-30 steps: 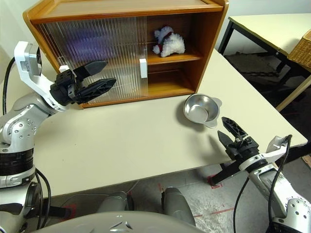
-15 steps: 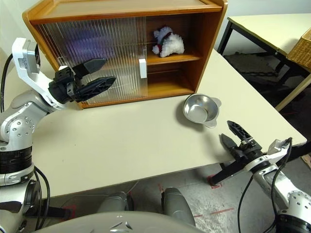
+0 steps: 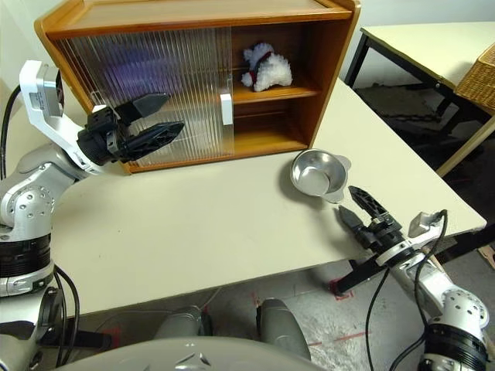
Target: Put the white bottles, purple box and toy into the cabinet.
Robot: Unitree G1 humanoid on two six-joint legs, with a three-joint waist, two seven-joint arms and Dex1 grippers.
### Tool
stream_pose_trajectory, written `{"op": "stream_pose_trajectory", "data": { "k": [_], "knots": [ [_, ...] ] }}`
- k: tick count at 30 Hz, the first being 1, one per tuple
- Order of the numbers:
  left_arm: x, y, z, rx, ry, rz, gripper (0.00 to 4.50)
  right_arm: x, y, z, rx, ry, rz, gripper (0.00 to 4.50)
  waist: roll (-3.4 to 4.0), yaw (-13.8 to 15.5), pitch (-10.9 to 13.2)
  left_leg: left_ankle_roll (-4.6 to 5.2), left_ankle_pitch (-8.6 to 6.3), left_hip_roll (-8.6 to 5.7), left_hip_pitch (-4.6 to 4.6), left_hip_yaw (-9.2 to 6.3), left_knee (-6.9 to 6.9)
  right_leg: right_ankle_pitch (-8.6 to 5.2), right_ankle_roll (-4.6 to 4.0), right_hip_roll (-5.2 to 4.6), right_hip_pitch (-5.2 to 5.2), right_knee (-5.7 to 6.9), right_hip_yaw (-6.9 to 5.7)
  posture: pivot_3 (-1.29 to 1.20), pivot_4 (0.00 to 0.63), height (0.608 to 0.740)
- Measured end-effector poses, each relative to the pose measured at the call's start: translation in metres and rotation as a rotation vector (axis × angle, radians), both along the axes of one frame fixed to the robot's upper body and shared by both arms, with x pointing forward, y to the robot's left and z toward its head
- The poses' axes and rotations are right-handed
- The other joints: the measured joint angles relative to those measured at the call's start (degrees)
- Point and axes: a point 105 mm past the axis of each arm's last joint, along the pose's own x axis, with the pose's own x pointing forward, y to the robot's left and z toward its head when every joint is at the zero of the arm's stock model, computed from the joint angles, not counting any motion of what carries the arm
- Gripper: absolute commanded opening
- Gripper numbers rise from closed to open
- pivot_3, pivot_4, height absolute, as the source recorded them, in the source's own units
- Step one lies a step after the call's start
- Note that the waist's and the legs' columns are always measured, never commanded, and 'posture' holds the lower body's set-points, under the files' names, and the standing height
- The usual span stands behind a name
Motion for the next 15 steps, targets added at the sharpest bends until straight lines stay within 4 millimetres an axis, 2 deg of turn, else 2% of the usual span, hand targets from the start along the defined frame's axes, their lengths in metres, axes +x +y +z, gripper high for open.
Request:
{"op": "stream_pose_trajectory", "data": {
  "k": [9,15],
  "knots": [
    [0.000,0.000,-0.001,-0.004,0.003,0.008,4.50,0.009,0.040,0.034,-0.023,-0.019,0.030,4.47,0.02,0.0,0.0,-0.01,-0.01,0.02,-0.01,0.00,-0.03,-0.01,-0.01,-0.03,-0.04,-0.02,-0.01,0.07,0.000,0.740],
    [-0.003,-0.002,0.002,-0.002,-0.011,0.000,4.50,0.013,0.049,0.047,-0.046,-0.006,0.016,4.47,0.03,0.0,0.0,0.01,-0.02,0.01,-0.01,0.00,-0.03,-0.02,-0.04,-0.06,-0.06,-0.09,-0.02,0.07,0.000,0.740]
  ]
}}
